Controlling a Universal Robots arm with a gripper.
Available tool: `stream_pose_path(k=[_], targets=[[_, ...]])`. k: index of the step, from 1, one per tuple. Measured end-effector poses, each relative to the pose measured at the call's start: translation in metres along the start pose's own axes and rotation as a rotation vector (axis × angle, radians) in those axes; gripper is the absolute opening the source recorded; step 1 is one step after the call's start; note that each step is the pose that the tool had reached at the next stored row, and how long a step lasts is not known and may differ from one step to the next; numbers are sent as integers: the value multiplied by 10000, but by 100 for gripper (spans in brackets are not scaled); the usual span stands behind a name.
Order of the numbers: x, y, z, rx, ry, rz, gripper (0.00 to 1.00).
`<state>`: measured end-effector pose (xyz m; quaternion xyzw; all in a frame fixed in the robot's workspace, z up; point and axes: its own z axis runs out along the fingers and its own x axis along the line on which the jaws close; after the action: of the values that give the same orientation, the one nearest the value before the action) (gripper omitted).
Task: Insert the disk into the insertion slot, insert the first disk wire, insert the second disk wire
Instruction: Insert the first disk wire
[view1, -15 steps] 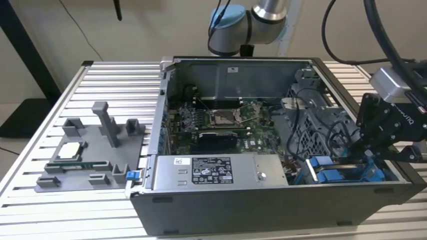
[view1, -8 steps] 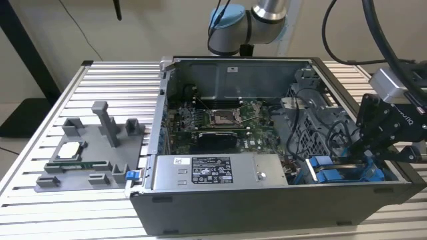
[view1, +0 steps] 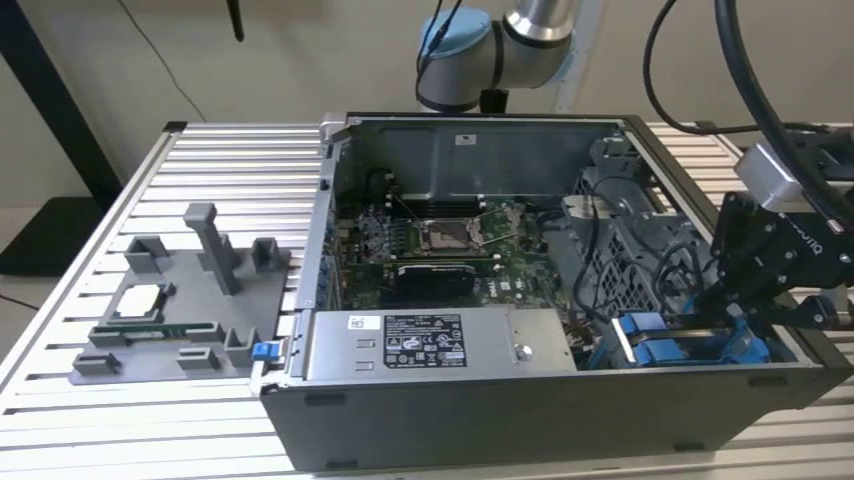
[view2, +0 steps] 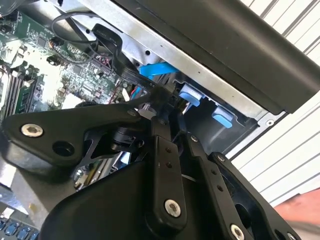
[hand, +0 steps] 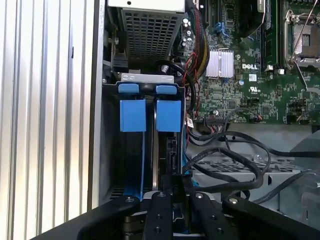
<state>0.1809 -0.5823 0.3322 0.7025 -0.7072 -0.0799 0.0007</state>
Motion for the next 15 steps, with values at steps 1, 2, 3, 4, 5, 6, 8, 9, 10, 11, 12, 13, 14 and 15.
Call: stream_pose_path(k=[1, 2, 3, 4, 5, 6, 8, 9, 10, 11, 12, 13, 14, 15], targets=[[0, 0, 1, 0, -1, 1, 0], [1, 0, 3, 1, -3, 3, 0], [1, 1, 8, 1, -14, 7, 0], [2, 3, 9, 2, -16, 16, 100], [1, 5, 4, 2, -18, 18, 100], [0, 7, -5, 2, -18, 18, 100], [-3, 9, -24, 4, -11, 18, 100], [-4, 11, -40, 3, -16, 17, 100], [-7, 13, -59, 4, -17, 17, 100], [-9, 16, -83, 4, -21, 16, 100], [-12, 19, -110, 4, -23, 16, 100], [-15, 23, -137, 4, -26, 16, 100], [-19, 26, -167, 4, -23, 16, 100], [-22, 30, -200, 4, -24, 16, 100]])
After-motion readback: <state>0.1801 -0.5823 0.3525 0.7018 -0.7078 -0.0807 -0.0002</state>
